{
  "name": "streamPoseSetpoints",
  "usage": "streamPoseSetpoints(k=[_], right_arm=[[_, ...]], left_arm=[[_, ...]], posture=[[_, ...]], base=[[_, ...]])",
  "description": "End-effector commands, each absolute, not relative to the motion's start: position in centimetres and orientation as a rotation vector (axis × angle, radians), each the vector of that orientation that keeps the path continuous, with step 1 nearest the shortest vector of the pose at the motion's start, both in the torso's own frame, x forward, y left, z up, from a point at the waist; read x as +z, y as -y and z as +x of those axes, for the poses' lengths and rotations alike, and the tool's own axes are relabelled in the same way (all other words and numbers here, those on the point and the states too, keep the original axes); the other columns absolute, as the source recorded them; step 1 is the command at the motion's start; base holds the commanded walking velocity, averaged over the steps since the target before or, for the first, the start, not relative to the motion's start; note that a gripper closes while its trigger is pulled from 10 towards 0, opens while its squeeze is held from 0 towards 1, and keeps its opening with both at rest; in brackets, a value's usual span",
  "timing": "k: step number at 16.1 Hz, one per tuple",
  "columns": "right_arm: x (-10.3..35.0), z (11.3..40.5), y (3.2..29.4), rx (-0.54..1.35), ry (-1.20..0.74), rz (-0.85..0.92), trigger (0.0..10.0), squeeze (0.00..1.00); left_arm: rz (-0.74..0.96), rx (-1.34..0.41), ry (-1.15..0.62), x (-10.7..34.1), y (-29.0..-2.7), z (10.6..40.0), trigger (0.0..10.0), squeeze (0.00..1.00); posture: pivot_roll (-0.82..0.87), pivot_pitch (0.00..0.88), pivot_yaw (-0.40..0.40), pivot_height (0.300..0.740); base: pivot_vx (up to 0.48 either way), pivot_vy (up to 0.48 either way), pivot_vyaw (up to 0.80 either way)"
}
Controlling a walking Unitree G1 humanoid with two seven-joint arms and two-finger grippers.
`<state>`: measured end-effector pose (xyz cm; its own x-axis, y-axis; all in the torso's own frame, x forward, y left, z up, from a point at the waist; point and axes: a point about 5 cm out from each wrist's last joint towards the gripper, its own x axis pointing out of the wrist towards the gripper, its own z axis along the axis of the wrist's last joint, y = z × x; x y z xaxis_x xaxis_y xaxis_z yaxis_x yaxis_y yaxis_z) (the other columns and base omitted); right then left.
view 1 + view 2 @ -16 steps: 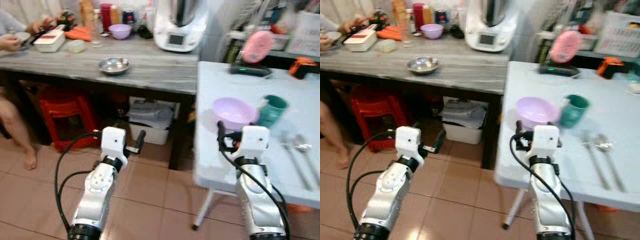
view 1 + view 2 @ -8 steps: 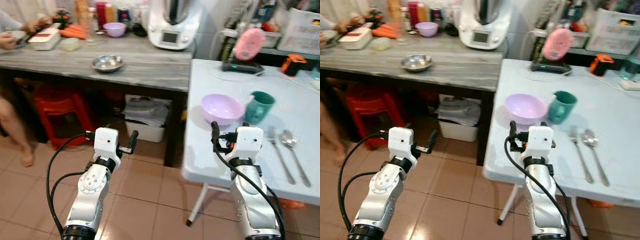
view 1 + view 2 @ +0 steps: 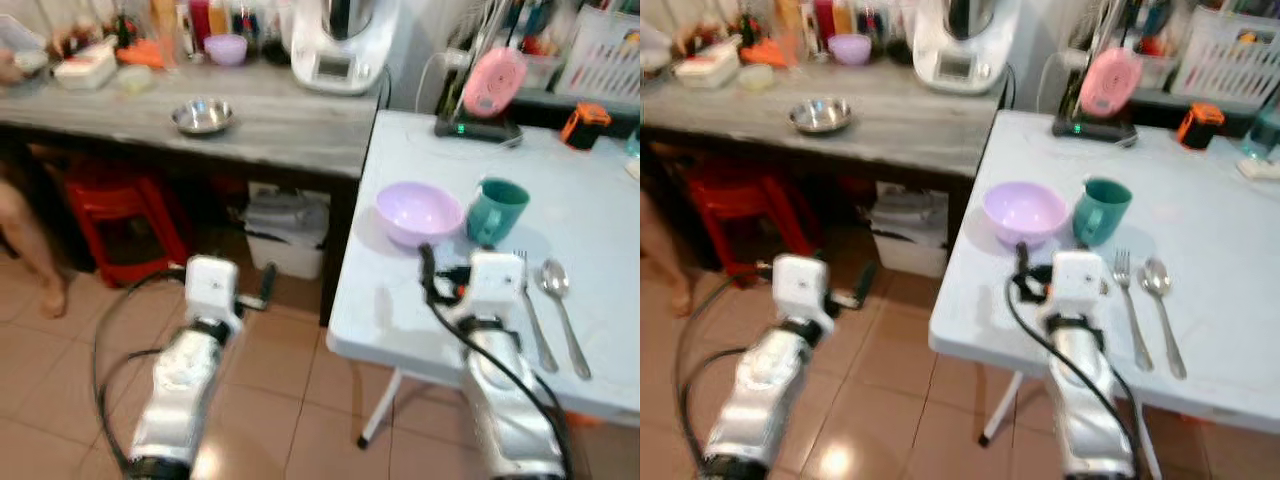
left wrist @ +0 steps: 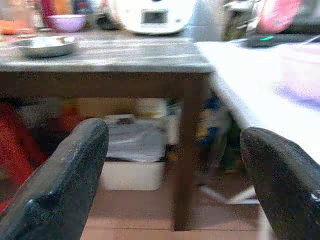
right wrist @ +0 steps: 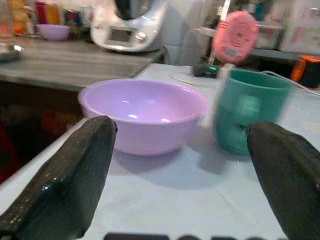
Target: Setting the table
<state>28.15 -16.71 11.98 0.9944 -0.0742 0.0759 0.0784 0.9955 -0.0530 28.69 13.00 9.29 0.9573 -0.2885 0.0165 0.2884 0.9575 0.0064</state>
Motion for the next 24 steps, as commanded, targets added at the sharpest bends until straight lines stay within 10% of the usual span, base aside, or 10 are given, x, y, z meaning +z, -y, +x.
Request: streamPoseSetpoints(k=[1, 24], right_arm=[[12.5, 28.2, 16.6, -0.080, 0.091, -0.049, 10.0, 0.00], [13.4, 28.3, 15.2, -0.018, 0.151, -0.162, 10.0, 0.00]], left_arm=[[-0.005, -0.326, 0.037, 9.8, -13.0, 28.7, 10.0, 0.00], [-0.042, -0.418, 0.056, 10.5, -12.5, 28.9, 10.0, 0.00]], posture=[[-0.03, 0.013, -0.036, 0.740], [-0.03, 0.007, -0.014, 0.740]], base=[[0.000, 0.000, 0.00], [0.232, 0.000, -0.04]])
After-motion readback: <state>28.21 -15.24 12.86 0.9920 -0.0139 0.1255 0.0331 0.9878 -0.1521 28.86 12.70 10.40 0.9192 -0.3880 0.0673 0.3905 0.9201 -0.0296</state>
